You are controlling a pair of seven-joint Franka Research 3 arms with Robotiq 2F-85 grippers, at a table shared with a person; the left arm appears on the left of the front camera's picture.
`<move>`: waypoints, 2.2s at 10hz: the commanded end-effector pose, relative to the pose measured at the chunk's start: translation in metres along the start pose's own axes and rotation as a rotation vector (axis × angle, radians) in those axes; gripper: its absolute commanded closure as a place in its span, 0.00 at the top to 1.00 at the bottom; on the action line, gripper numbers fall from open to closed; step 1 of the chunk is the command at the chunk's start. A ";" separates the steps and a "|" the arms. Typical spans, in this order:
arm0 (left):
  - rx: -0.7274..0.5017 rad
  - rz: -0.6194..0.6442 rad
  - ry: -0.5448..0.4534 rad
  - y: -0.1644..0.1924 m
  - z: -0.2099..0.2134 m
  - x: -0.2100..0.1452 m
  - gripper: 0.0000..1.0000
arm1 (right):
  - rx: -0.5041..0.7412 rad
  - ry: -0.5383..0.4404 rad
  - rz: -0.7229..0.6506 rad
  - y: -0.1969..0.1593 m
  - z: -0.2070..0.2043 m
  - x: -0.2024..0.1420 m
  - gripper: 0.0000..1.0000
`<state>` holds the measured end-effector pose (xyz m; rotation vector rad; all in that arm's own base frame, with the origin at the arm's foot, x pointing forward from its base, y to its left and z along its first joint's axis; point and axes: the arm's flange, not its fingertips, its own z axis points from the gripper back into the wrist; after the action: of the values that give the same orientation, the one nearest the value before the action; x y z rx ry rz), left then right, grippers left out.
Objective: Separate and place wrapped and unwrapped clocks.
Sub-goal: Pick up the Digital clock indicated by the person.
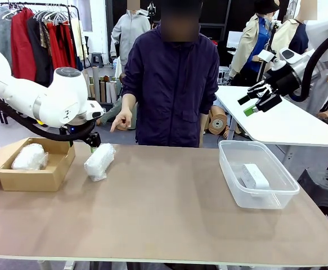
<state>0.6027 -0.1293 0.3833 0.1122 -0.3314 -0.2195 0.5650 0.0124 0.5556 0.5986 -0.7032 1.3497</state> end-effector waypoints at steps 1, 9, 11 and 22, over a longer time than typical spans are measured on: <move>-0.054 0.041 -0.013 -0.006 -0.004 0.008 1.00 | 0.002 0.001 0.005 0.001 0.000 0.001 1.00; -0.173 0.055 0.024 -0.025 -0.023 0.016 1.00 | 0.002 0.001 0.005 0.001 0.000 0.001 1.00; -0.183 0.037 0.036 -0.028 -0.031 0.013 1.00 | 0.002 0.001 0.005 0.001 0.000 0.001 1.00; -0.178 0.011 0.049 -0.032 -0.045 0.005 1.00 | 0.002 0.001 0.005 0.001 0.000 0.001 1.00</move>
<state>0.6161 -0.1588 0.3366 -0.0598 -0.2608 -0.2501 0.5650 0.0124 0.5556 0.5986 -0.7032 1.3497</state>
